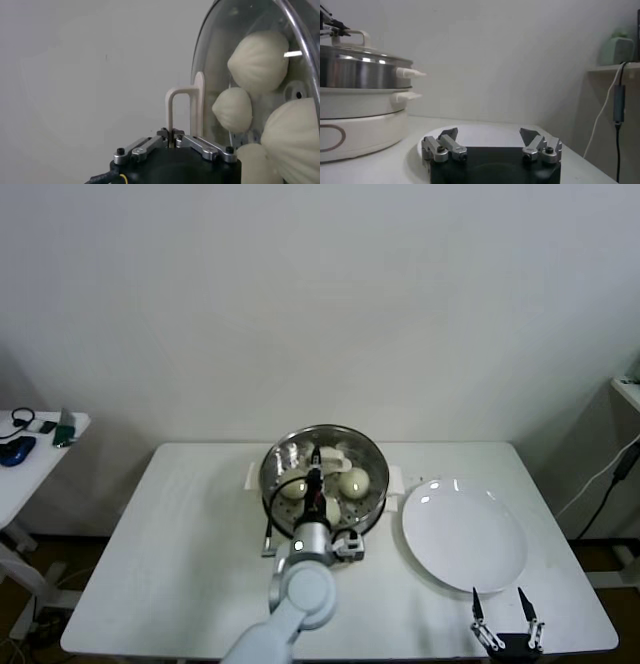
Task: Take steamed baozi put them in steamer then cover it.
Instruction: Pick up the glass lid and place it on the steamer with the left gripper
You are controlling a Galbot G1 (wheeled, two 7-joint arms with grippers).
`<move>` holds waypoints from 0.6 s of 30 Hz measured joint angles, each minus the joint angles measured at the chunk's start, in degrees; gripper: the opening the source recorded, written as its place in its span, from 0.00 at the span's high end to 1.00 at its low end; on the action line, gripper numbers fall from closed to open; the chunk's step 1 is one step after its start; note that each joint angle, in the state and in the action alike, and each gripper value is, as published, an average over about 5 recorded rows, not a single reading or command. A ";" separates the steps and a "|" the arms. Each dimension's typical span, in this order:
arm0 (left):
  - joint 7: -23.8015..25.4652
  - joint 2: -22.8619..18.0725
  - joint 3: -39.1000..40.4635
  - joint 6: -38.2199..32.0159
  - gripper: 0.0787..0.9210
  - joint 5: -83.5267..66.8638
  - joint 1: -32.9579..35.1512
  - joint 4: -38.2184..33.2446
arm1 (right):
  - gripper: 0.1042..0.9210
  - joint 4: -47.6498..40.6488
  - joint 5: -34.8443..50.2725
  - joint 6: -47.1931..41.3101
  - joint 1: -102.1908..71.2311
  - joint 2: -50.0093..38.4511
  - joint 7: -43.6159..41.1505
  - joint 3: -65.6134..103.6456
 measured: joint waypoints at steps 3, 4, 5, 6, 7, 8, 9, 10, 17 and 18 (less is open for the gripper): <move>0.53 0.26 0.26 0.00 0.93 -0.52 -0.24 -0.39 | 0.12 -0.02 -0.03 0.01 0.02 0.10 -0.03 -0.11; 0.66 0.32 0.34 0.00 0.93 -0.69 -0.37 -0.48 | 0.12 -0.01 -0.04 0.01 0.01 0.15 -0.04 -0.15; 0.76 0.37 0.41 -0.01 0.93 -0.86 -0.50 -0.55 | 0.12 0.01 -0.06 0.01 -0.01 0.19 -0.06 -0.20; 0.82 0.43 0.48 -0.04 0.93 -1.03 -0.64 -0.62 | 0.12 0.04 -0.07 0.01 -0.04 0.23 -0.07 -0.24; 0.87 0.50 0.54 -0.09 0.93 -1.18 -0.76 -0.69 | 0.12 0.07 -0.08 0.02 -0.07 0.26 -0.09 -0.27; 0.90 0.58 0.59 -0.17 0.93 -1.31 -0.87 -0.76 | 0.12 0.10 -0.09 0.03 -0.11 0.29 -0.10 -0.30; 0.93 0.67 0.62 -0.26 0.93 -1.41 -0.96 -0.85 | 0.12 0.13 -0.10 0.05 -0.13 0.30 -0.11 -0.33; 0.97 0.77 0.65 -0.37 0.93 -1.49 -1.03 -0.95 | 0.12 0.15 -0.11 0.08 -0.15 0.31 -0.12 -0.34; 1.52 1.58 0.55 -1.20 0.93 -1.74 -1.29 -1.72 | 0.12 0.18 -0.20 0.36 -0.19 0.38 -0.25 -0.49; 1.56 1.68 0.48 -1.32 0.93 -1.75 -1.26 -1.82 | 0.12 0.16 -0.21 0.40 -0.19 0.41 -0.26 -0.53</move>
